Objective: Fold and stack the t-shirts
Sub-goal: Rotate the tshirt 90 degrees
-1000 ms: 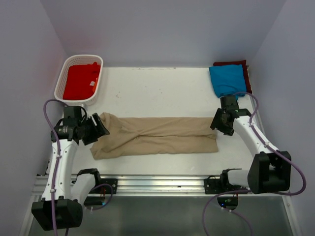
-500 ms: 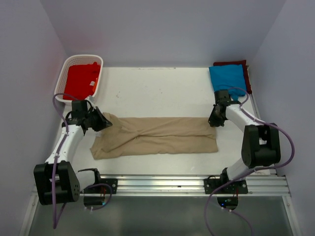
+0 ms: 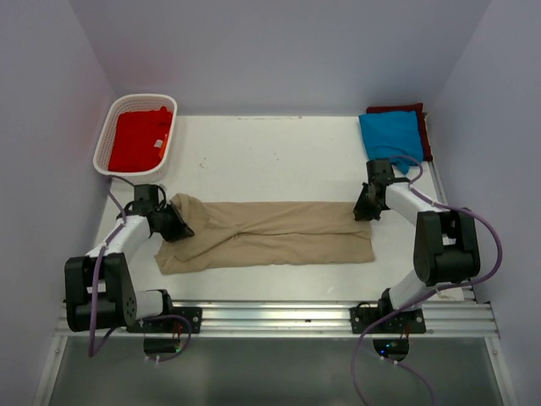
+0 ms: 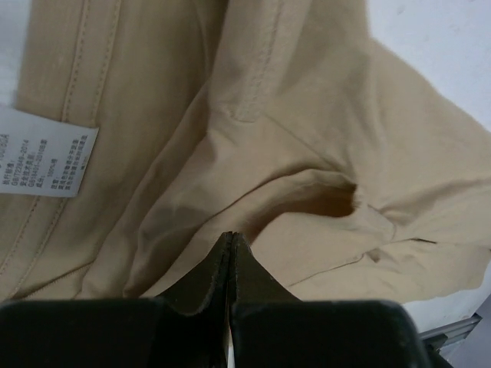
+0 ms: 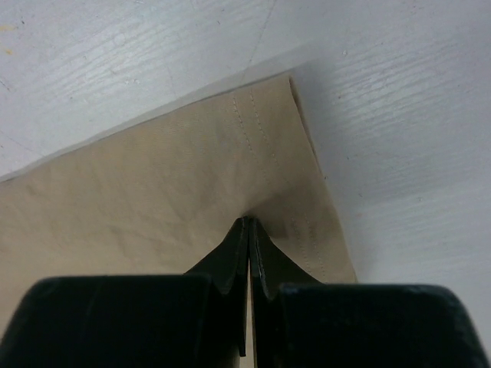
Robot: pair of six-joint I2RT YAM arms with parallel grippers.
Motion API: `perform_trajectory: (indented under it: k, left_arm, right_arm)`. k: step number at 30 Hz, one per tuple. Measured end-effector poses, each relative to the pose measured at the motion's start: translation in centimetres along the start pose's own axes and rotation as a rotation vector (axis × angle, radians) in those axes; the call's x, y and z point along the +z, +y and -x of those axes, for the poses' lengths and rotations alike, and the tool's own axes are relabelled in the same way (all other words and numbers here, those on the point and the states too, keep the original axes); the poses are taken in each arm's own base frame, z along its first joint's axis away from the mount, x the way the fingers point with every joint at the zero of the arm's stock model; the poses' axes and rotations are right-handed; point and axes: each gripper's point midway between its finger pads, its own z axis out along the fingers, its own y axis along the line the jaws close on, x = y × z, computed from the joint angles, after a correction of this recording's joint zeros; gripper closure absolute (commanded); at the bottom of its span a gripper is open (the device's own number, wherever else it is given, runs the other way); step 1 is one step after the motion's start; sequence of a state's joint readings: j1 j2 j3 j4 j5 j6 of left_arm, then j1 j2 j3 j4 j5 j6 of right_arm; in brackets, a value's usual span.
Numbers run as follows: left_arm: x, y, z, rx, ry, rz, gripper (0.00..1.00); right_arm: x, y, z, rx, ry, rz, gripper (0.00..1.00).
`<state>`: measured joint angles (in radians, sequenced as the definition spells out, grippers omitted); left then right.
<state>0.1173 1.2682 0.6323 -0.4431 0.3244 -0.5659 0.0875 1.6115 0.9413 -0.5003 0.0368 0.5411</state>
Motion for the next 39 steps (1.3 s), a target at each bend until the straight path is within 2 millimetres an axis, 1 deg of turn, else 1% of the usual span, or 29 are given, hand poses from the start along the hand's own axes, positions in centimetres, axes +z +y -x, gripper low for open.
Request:
perform_trajectory:
  k: [3,8,10,15,18,23,29,31,35,39]
  left_arm:
    - [1.0,1.2,-1.4,-0.021,0.054,0.039,1.00]
    - [2.2,1.8,-1.9,-0.021,0.088,0.067,1.00]
    - [2.5,1.6,-1.6,-0.032,0.101,0.066,1.00]
    - [3.4,0.9,-0.2,-0.047,0.104,0.065,1.00]
    - [4.1,0.3,1.2,-0.064,0.100,0.064,1.00]
    - [6.1,-1.3,4.7,-0.088,0.075,0.049,1.00]
    - [8.7,-3.7,9.1,-0.094,0.041,-0.007,1.00]
    - [9.8,-4.9,10.3,-0.076,0.039,-0.028,1.00]
    - [12.1,-7.8,13.1,-0.037,0.027,-0.082,1.00]
    - [13.9,-10.3,14.6,-0.011,0.031,-0.141,1.00]
  right_arm:
    - [0.1,0.0,-0.3,-0.005,0.008,-0.001,1.00]
    - [0.1,-0.1,-0.5,-0.014,0.006,-0.013,1.00]
    - [0.1,-0.3,-0.6,-0.021,0.004,-0.027,1.00]
    - [0.2,-0.7,-1.2,-0.038,0.007,-0.058,1.00]
    - [0.6,-0.9,-1.9,-0.049,0.014,-0.070,1.00]
    - [0.6,-0.4,-2.2,-0.085,-0.014,-0.077,1.00]
    - [0.6,2.1,-3.6,-0.166,-0.059,-0.033,1.00]
    - [0.4,2.8,-4.2,-0.178,-0.063,-0.007,1.00]
    - [-0.2,4.1,-6.2,-0.205,-0.038,0.038,1.00]
    - [-1.3,4.7,-9.5,-0.252,0.014,0.071,1.00]
